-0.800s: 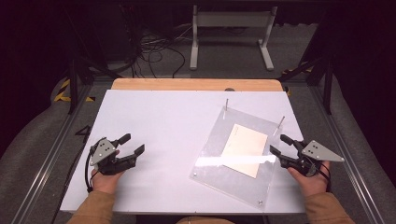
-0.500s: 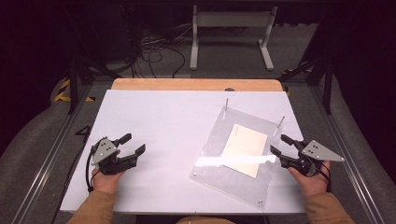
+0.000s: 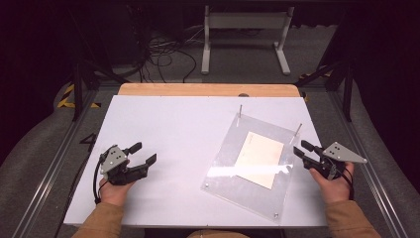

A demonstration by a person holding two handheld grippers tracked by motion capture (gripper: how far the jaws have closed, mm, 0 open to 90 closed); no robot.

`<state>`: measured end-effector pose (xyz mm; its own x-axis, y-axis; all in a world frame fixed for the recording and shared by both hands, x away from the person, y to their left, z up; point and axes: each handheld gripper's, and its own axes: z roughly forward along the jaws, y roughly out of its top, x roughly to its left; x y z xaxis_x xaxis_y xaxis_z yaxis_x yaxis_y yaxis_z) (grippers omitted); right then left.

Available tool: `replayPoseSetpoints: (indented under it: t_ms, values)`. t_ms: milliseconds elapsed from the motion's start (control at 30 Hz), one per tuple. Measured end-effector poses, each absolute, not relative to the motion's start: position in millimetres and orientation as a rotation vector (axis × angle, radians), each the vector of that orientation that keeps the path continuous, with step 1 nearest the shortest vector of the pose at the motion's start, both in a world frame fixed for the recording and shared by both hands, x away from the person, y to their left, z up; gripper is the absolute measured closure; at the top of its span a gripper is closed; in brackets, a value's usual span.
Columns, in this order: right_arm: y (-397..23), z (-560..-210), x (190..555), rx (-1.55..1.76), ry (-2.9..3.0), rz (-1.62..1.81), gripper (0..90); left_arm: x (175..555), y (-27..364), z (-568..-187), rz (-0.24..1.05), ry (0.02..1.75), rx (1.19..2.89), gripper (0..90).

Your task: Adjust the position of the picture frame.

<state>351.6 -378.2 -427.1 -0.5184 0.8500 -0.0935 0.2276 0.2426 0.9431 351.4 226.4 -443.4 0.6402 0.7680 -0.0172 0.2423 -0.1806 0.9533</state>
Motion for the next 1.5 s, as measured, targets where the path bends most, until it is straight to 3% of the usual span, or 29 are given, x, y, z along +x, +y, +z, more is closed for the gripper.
replayPoseSetpoints:
  t_ms: [633,1100,1267,1433,1500]
  values:
    - [-393.1,-421.8,414.6,1.164,1.915,1.166,60.6,354.5,228.0,-445.4,0.572,0.849,1.74,29.7]
    - [-405.5,-432.1,440.7,1.295,1.901,1.154,62.2,355.0,229.7,-446.5,0.564,0.865,1.737,29.7]
    - [-401.8,-437.8,447.2,1.294,1.934,1.116,67.2,355.2,229.4,-447.5,0.558,0.873,1.739,29.7]
    - [-398.4,-436.5,453.1,1.279,1.961,1.09,82.0,355.4,229.1,-448.1,0.56,0.877,1.739,29.7]
    - [-396.9,-435.4,453.3,1.268,1.968,1.08,84.1,355.4,229.0,-448.3,0.556,0.878,1.739,29.7]
